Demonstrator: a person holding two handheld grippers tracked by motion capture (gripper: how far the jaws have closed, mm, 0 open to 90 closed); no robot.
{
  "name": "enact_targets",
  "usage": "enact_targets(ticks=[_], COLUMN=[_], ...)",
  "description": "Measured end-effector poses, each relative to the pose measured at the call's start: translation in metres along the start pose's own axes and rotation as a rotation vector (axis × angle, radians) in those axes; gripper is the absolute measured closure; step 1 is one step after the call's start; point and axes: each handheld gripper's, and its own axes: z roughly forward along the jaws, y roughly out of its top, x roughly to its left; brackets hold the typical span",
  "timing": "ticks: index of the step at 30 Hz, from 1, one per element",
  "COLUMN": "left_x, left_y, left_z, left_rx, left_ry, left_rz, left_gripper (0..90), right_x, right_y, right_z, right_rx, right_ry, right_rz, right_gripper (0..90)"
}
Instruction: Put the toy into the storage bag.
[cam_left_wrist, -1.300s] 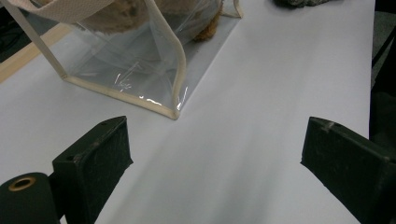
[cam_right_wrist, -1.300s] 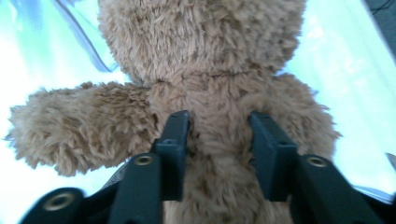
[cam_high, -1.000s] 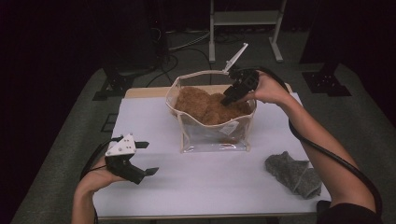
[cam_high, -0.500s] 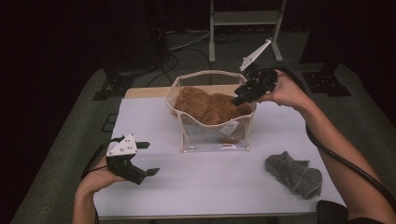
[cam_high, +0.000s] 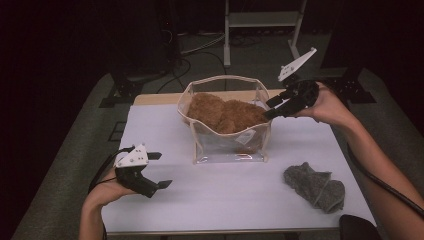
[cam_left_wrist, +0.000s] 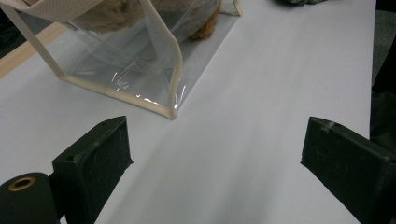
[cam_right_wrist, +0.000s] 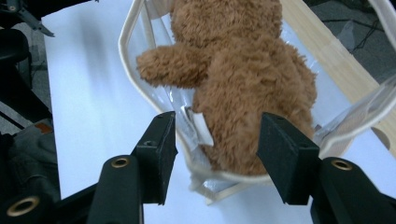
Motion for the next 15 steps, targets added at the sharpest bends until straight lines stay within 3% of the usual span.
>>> enact_targets(ticks=[15], left_x=[0.001], left_y=[-0.001], left_z=[0.001], left_rx=[-0.005], left_ry=[-0.005], left_rz=[-0.010], left_gripper=[7.3], right_x=[0.007], right_y=[-0.040], right_z=[-0.015], right_rx=[-0.047], right_ry=[0.012], right_rz=[0.054], right_gripper=[45.2])
